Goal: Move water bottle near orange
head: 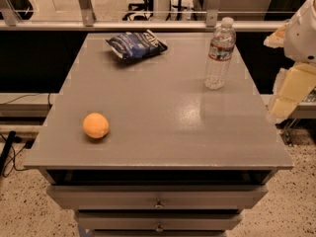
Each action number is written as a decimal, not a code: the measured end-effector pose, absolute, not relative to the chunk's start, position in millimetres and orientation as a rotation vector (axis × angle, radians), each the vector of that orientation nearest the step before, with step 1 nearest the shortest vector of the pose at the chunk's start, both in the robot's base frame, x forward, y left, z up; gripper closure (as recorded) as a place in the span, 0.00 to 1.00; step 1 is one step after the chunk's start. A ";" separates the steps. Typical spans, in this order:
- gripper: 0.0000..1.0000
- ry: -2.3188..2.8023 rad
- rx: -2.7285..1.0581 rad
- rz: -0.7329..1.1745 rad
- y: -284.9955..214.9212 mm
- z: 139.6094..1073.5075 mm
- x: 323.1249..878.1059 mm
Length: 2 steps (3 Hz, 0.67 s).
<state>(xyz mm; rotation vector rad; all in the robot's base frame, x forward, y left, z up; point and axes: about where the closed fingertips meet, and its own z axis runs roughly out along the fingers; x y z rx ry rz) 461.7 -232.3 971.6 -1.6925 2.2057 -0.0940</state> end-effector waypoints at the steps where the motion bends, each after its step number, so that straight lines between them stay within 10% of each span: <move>1: 0.00 2.184 -1.624 -0.060 -272.2 960.6 506.4; 2: 0.00 2.170 -1.518 0.008 -314.0 945.0 554.0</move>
Offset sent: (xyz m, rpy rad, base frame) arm 0.1562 -0.1383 -0.0357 0.2791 -0.1019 -0.1263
